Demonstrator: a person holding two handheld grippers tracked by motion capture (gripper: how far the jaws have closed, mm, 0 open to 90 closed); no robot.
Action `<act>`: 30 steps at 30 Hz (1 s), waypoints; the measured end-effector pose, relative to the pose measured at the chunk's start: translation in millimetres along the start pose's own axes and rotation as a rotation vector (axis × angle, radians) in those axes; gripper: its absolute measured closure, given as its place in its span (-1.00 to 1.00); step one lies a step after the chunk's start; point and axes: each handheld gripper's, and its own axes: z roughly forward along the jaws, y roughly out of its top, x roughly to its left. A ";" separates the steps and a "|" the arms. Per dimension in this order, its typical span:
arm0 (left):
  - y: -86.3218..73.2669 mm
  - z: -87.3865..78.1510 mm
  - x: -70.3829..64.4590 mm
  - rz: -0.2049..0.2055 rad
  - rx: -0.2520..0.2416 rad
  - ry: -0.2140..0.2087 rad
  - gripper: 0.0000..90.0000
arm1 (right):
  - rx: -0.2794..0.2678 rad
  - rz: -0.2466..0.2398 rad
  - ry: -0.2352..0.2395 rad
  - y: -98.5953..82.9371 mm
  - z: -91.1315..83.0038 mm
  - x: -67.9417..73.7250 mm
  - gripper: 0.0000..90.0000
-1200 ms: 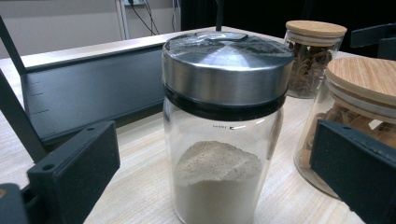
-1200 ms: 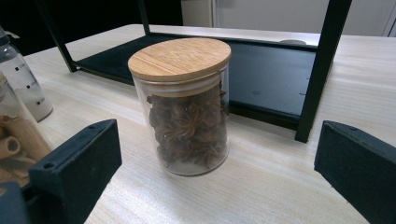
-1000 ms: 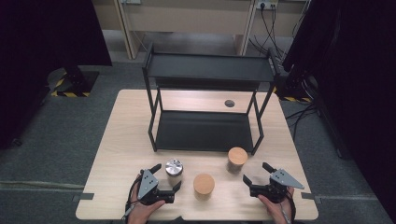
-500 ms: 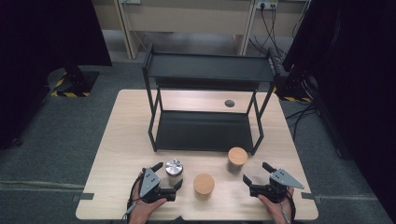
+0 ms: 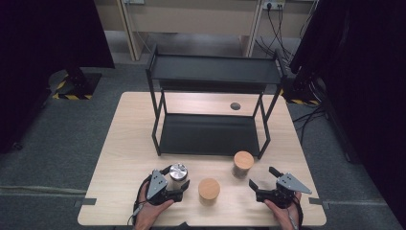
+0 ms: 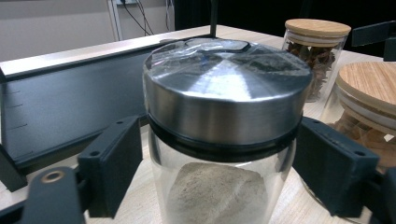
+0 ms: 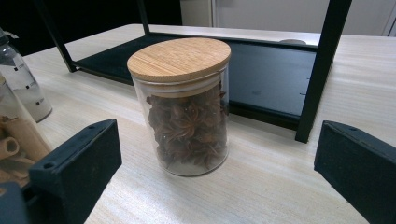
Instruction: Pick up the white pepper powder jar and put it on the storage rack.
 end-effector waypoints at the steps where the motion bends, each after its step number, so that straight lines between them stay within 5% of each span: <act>1: 0.3 0.3 0.3 0.004 0.001 -0.002 -0.52 | 0.000 0.000 0.000 0.0 0.0 -0.1 -0.98; 5: 0.6 1.1 -0.2 0.013 0.002 -0.002 -0.33 | 0.001 -0.001 0.000 0.1 0.1 0.1 -0.98; 17: 2.6 0.5 -5.9 0.021 0.004 0.022 -0.32 | 0.000 0.003 -0.002 0.0 0.0 -0.1 -0.98; 30: 6.7 -0.6 -3.8 -0.014 0.003 0.027 -0.31 | 0.001 0.003 -0.002 0.2 0.1 0.1 -0.98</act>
